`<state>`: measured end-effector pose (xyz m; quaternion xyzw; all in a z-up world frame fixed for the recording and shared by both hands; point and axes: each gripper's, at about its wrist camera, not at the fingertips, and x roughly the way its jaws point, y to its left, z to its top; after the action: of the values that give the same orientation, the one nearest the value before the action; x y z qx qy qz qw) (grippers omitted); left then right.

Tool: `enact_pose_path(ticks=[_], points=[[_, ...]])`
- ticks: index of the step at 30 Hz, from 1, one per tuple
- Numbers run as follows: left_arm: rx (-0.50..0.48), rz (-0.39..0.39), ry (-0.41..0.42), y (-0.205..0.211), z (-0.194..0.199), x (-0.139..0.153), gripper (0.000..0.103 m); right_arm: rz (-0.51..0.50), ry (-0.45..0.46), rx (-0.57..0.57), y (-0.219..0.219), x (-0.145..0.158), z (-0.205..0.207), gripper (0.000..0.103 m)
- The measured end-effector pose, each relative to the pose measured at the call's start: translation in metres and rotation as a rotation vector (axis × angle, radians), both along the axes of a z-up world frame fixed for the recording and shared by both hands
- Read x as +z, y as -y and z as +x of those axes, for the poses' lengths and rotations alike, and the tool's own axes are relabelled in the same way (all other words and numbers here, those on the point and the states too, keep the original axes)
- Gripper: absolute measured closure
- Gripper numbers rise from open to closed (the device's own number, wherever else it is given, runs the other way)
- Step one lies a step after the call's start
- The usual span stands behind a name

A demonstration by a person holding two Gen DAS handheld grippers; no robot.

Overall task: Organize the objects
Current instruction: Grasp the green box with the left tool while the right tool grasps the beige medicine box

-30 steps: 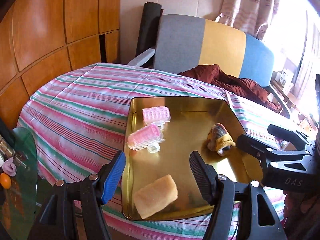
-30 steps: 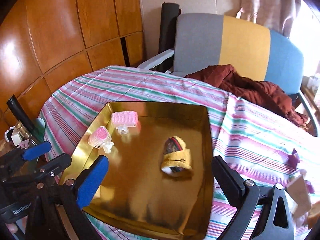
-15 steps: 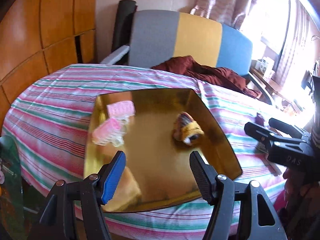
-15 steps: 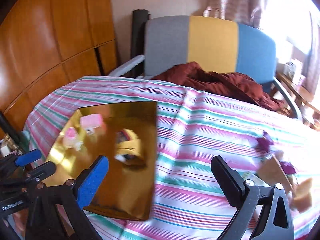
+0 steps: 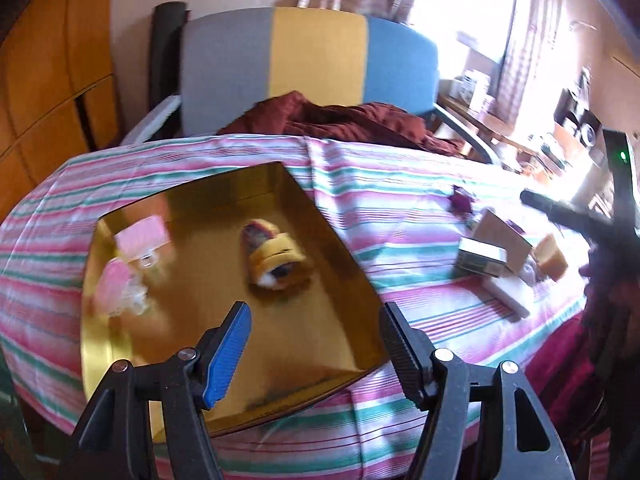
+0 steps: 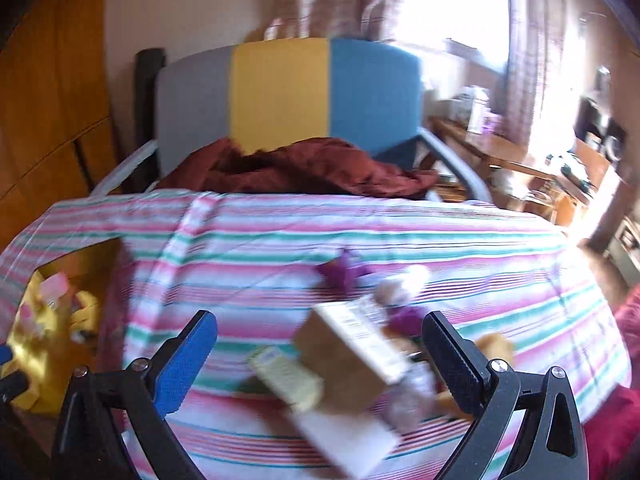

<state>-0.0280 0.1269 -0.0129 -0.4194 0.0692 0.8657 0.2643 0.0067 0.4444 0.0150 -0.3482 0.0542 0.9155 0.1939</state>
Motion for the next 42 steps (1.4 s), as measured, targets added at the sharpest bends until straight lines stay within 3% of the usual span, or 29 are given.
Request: enact_pose_path(ticks=[4, 9, 18, 21, 22, 23, 28, 36, 38, 42], points=[[-0.07, 0.003, 0.038, -0.03, 0.001, -0.002, 0.036, -0.003, -0.044, -0.146, -0.056, -0.001, 0.014, 0.0], [-0.168, 0.004, 0.079, -0.074, 0.01, -0.008, 0.036, -0.185, -0.09, -0.276, -0.107, -0.019, 0.031, 0.0], [-0.258, 0.077, 0.339, -0.159, -0.001, -0.04, 0.036, -0.253, -0.111, -0.234, -0.107, -0.021, 0.029, 0.0], [-0.283, 0.046, 0.299, -0.186, 0.0, -0.045, 0.031, -0.269, -0.094, -0.223, -0.107, -0.025, 0.026, 0.0], [-0.305, 0.038, 0.284, -0.194, 0.001, -0.045, 0.022, -0.276, -0.089, -0.224, -0.108, -0.026, 0.026, 0.0], [-0.333, 0.028, 0.27, -0.202, 0.002, -0.047, 0.019, -0.285, -0.087, -0.224, -0.108, -0.027, 0.026, 0.0], [-0.428, -0.038, 0.178, -0.235, 0.0, -0.053, 0.018, -0.312, -0.092, -0.222, -0.112, -0.029, 0.028, 0.0], [-0.441, -0.034, 0.246, -0.251, -0.027, -0.077, 0.018, -0.319, -0.082, -0.2, -0.11, -0.03, 0.024, 0.0], [-0.443, -0.013, 0.28, -0.252, -0.031, -0.082, 0.029, -0.323, -0.074, -0.187, -0.109, -0.032, 0.022, 0.0], [-0.453, 0.026, 0.28, -0.243, -0.029, -0.083, 0.029, -0.323, -0.049, -0.144, -0.104, -0.035, 0.016, 0.0]])
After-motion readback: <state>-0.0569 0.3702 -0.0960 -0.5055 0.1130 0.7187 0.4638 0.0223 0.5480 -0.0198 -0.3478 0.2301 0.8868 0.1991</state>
